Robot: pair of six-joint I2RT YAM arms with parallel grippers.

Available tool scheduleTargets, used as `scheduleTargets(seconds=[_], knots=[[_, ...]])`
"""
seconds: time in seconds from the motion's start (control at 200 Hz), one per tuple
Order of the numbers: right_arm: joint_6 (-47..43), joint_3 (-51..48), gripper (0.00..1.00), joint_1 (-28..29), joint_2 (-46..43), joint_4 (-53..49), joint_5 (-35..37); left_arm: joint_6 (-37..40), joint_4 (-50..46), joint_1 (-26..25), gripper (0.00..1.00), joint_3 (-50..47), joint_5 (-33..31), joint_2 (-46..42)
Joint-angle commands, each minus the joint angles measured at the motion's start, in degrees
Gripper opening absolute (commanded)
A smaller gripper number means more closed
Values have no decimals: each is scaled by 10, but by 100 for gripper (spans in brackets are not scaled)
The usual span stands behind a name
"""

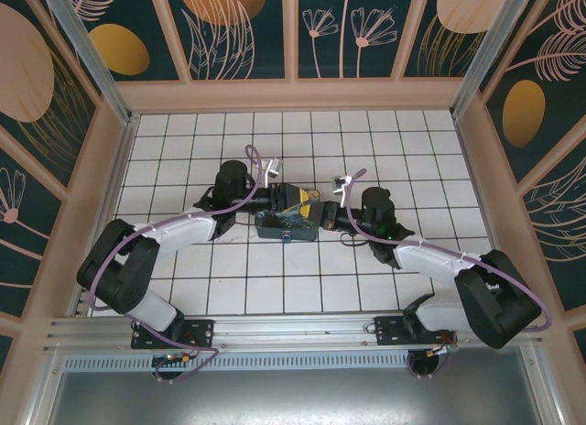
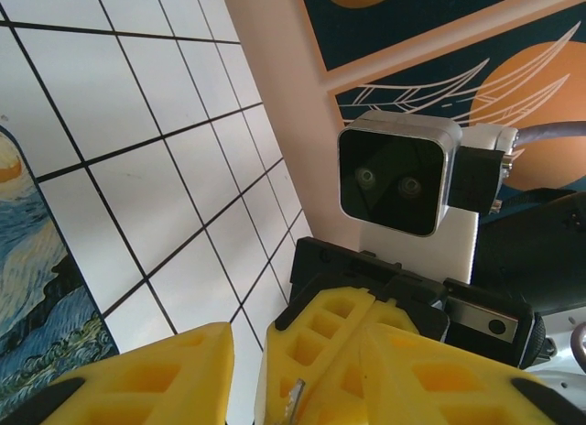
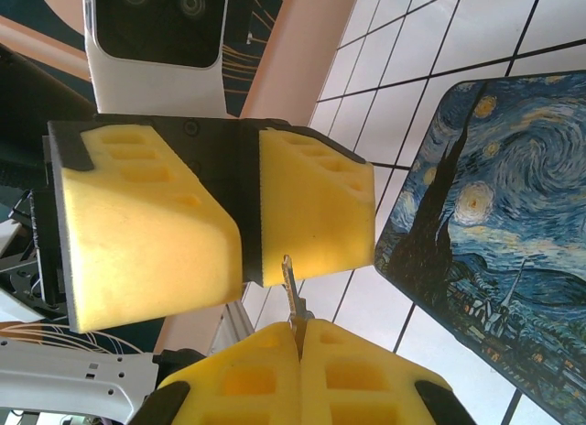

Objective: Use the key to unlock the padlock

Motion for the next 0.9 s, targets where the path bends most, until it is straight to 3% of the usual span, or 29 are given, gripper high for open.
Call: scheduleTargets(seconds=[0.0, 0.415, 0.721, 0.861, 0.896], knots=[[6, 14, 0, -2, 1, 41, -16, -4, 31, -3, 39, -5, 13, 6], [9, 10, 0, -2, 4, 47, -12, -8, 40, -8, 32, -9, 15, 6], [8, 10, 0, -3, 6, 48, -11, -7, 42, -9, 18, -9, 14, 7], [9, 9, 0, -3, 6, 46, -9, -6, 44, -9, 0, -7, 9, 8], [9, 8, 0, -3, 5, 43, -8, -5, 44, -10, 0, -8, 5, 8]])
